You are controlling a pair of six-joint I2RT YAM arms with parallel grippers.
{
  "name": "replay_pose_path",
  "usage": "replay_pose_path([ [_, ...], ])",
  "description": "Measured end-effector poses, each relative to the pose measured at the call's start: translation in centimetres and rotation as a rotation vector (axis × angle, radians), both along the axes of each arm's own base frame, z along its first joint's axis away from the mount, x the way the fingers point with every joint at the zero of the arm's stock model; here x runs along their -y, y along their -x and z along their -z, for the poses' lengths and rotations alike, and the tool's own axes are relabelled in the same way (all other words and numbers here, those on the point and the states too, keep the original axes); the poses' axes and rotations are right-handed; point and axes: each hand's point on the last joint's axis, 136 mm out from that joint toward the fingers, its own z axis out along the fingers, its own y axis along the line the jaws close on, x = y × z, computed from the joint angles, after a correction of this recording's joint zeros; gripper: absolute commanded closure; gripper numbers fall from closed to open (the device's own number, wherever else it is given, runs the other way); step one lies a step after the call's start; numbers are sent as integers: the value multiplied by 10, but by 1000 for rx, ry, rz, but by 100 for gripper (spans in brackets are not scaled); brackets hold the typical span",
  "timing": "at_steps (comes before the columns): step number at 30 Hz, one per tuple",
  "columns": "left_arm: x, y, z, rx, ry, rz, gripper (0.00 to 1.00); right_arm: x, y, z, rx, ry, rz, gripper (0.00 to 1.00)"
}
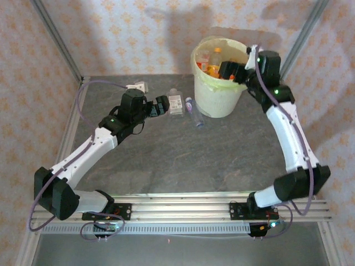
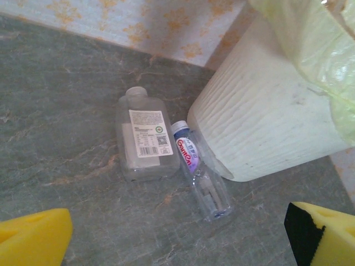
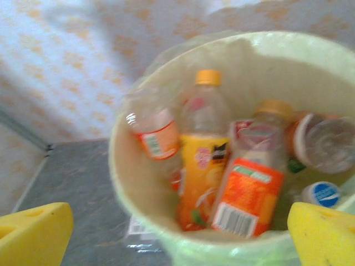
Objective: Put the plastic bottles in the bin
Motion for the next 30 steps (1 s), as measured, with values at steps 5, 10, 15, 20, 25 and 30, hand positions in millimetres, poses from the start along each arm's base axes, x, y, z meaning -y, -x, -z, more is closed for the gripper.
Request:
replay_pose_path([
  [5, -3, -7, 16, -42, 0, -50, 0, -50, 45, 22, 32, -7, -163, 1],
  [10, -20, -12, 35, -108, -2, -150, 0, -84, 65, 74, -44, 89, -229, 1],
  [15, -37, -16, 41, -137, 25, -226, 0, -94, 67, 135, -159, 217, -223, 1],
  [20, -44, -17, 46, -151, 39, -252, 0, -99, 59, 180, -238, 329, -188, 1],
  [25, -38, -17, 60, -194, 47, -219, 0, -102, 48, 216, -290, 370, -137, 1],
  [30, -32, -21, 91, -271, 26, -212, 0, -103, 28, 248, -302, 396, -79, 0],
])
